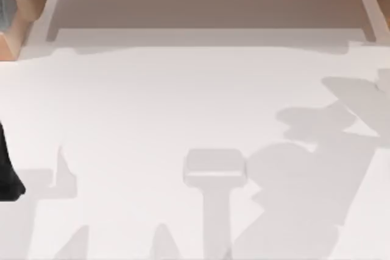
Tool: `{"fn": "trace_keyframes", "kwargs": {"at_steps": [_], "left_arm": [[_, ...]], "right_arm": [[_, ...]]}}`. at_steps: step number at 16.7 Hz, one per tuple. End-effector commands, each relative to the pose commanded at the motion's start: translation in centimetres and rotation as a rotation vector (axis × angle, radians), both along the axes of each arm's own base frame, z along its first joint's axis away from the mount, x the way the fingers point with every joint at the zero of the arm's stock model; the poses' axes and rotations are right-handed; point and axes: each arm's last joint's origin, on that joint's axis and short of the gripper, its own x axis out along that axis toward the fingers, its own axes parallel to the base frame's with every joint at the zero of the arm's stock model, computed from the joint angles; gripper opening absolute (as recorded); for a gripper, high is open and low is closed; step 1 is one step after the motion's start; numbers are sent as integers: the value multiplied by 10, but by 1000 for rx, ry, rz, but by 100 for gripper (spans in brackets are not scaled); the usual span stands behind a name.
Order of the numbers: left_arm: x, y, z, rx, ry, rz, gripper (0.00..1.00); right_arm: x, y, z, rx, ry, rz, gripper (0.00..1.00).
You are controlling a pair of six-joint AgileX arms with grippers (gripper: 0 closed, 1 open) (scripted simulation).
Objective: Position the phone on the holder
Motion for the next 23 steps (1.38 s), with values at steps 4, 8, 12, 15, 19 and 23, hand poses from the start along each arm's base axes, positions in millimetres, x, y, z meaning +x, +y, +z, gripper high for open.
{"fn": "trace_keyframes", "kwargs": {"at_steps": [4, 8, 12, 15, 19, 23], "left_arm": [[0, 0, 0, 0, 0, 0, 100], [0, 0, 0, 0, 0, 0, 100], [0, 0, 0, 0, 0, 0, 100], [0, 0, 0, 0, 0, 0, 100], [0, 0, 0, 0, 0, 0, 100], [0, 0, 0, 0, 0, 0, 100]], "right_arm": [[-19, -33, 11, -57, -162, -79, 0], [-30, -49, 19, -90, -254, -121, 0], [-30, -50, 20, -92, -259, -123, 0], [-27, -48, 20, -92, -261, -117, 0], [-15, -49, 18, -109, -274, -117, 0], [2, -57, 6, -107, -260, -127, 0]]}}
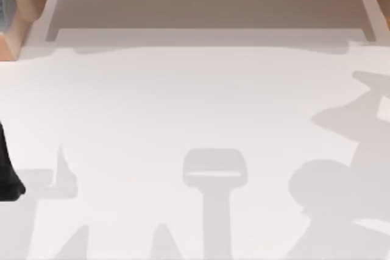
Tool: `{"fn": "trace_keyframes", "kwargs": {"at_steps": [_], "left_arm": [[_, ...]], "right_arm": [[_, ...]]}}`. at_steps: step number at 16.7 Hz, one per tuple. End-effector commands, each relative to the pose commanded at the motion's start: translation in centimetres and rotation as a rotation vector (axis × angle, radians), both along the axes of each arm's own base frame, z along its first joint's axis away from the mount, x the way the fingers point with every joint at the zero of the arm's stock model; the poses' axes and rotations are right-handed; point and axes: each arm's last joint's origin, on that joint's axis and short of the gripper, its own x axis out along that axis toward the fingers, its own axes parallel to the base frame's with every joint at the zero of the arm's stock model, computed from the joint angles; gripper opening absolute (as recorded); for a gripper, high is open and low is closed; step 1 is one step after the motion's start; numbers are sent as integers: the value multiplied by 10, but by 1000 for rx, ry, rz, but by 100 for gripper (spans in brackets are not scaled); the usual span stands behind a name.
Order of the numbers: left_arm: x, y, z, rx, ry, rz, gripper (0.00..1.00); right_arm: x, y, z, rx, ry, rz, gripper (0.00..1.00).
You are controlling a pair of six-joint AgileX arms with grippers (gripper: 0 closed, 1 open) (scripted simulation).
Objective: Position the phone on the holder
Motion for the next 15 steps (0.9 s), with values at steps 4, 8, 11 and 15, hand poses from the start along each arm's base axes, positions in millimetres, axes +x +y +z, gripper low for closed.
{"fn": "trace_keyframes", "kwargs": {"at_steps": [4, 8, 11, 15], "left_arm": [[0, 0, 0, 0, 0, 0, 100], [0, 0, 0, 0, 0, 0, 100], [0, 0, 0, 0, 0, 0, 100], [0, 0, 0, 0, 0, 0, 100]], "right_arm": [[12, -4, -8, 15, 0, 5, 0], [12, -4, -8, 15, 0, 5, 8], [12, -4, -8, 15, 0, 5, 30], [12, -4, -8, 15, 0, 5, 60]]}}
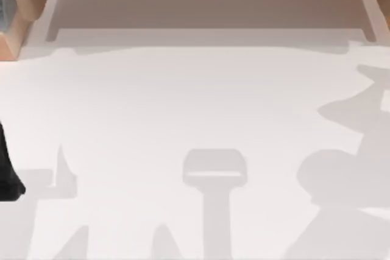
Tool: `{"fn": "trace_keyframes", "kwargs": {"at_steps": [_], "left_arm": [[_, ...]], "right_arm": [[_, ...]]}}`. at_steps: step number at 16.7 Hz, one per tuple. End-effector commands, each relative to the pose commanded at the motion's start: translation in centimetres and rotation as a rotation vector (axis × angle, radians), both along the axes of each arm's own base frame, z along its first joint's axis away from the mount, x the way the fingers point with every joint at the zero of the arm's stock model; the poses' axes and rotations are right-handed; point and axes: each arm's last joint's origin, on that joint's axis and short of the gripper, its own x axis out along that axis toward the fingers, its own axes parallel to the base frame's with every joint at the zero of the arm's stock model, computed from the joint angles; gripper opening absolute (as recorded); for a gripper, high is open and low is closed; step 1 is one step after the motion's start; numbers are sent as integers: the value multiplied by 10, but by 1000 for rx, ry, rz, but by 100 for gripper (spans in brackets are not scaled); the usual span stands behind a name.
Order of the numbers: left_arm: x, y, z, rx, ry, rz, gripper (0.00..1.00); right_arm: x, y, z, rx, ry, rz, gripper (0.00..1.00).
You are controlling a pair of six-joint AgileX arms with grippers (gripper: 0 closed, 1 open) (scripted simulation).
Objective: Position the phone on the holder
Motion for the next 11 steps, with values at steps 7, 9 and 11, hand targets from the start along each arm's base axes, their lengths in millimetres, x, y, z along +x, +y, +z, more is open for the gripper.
{"fn": "trace_keyframes", "kwargs": {"at_steps": [7, 9, 11], "left_arm": [[0, 0, 0, 0, 0, 0, 100], [0, 0, 0, 0, 0, 0, 100], [0, 0, 0, 0, 0, 0, 100]], "right_arm": [[0, 0, 0, 0, 0, 0, 100], [0, 0, 0, 0, 0, 0, 100], [0, 0, 0, 0, 0, 0, 100]]}}
